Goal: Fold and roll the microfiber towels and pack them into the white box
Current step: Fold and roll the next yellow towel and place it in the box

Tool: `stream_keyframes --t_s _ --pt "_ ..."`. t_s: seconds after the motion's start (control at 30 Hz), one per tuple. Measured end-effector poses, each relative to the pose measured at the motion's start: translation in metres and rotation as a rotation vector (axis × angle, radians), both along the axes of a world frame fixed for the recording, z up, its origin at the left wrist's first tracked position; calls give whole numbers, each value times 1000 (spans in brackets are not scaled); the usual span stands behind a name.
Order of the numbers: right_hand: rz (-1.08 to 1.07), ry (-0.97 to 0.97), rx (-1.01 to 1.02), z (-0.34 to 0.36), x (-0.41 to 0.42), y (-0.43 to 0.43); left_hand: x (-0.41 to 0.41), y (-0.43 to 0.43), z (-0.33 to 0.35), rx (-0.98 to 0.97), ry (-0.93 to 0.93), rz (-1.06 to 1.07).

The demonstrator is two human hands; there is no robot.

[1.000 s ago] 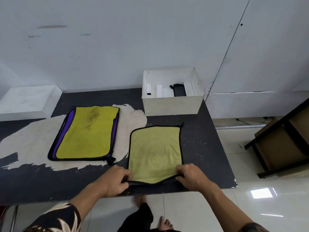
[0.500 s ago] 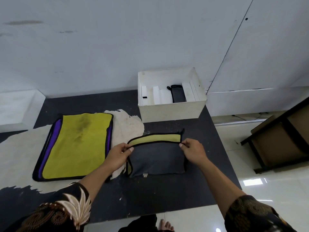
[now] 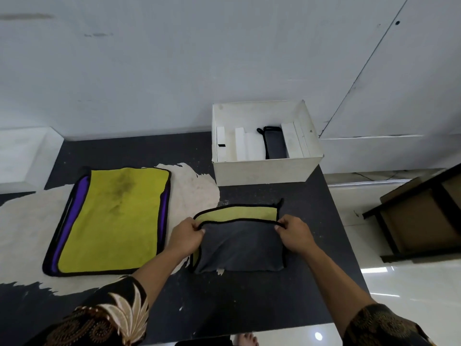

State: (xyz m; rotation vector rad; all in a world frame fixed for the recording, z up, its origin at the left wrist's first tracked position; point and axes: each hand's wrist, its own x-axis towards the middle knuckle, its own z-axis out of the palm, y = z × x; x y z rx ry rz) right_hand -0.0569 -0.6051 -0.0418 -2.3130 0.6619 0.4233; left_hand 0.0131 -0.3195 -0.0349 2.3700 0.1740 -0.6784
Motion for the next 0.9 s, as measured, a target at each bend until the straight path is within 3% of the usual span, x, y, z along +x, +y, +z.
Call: stream_keyframes --t_s 0.13,0.3,0.43,0.6,0.8,0.9 --pt "3 -68 17 14 14 -1 5 3 3 -122 -99 147" --pt "-83 -56 53 27 42 5 19 3 8 -92 -100 222" --pt "-40 98 48 17 38 9 17 3 6 -5 48 113" --pt "-157 -30 68 14 27 4 8 6 7 7 -5 139" --pt "48 194 41 14 -7 4 -23 17 8 109 243 -50" --pt "73 196 -13 10 -21 4 -30 23 8 210 253 -129"
